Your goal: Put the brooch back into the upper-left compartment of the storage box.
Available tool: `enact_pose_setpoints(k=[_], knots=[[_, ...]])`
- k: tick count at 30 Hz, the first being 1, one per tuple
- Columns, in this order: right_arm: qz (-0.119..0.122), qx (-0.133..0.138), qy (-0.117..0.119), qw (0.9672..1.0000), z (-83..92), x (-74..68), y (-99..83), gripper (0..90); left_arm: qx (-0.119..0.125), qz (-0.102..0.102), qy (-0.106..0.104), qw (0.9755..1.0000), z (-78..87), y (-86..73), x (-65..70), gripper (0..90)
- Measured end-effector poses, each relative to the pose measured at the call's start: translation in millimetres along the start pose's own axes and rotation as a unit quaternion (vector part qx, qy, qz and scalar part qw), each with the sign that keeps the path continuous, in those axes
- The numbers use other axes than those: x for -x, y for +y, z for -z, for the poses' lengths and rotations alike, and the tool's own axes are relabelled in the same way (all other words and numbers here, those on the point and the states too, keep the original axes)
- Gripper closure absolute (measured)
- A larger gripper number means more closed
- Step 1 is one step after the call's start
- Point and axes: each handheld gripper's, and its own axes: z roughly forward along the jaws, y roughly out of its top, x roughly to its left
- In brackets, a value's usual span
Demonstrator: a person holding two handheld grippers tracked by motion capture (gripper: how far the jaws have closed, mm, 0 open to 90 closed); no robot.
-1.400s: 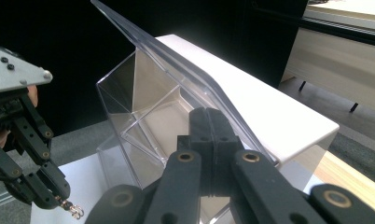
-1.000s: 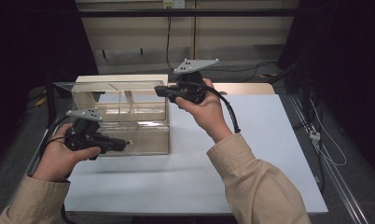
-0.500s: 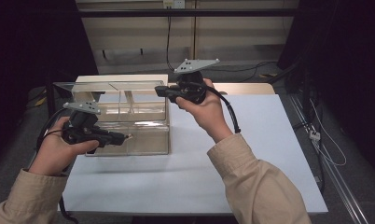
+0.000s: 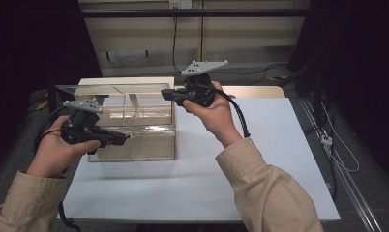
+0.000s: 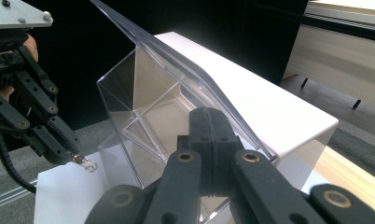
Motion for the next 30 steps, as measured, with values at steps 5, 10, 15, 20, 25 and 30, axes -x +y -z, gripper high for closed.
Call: enact_pose_setpoints(k=[5,10,15,20,25,30], knots=[[0.000,0.001,0.000,1.0000,0.5,0.2,0.1,90.0,0.001,-0.002,0.003,1.0000,2.2,3.7,-0.3,83.8],[0.000,0.001,0.000,1.0000,0.6,0.2,0.1,90.0,0.003,-0.004,0.004,1.0000,3.8,7.2,-0.9,83.8],[0.000,0.002,0.000,1.0000,0.7,-0.2,0.1,90.0,0.006,-0.005,0.007,0.9999,8.3,10.7,-2.2,83.8],[0.001,0.001,0.000,1.0000,1.0,0.1,0.2,90.0,0.005,-0.002,0.011,0.9999,9.4,12.9,-4.4,83.8],[0.000,0.001,0.001,1.0000,1.6,-0.1,0.3,90.0,0.002,-0.004,0.017,0.9999,9.8,14.1,-7.3,83.7],[0.000,0.002,0.001,1.0000,1.4,-0.8,0.1,90.0,0.006,0.003,0.017,0.9998,12.5,15.1,-11.5,83.7]])
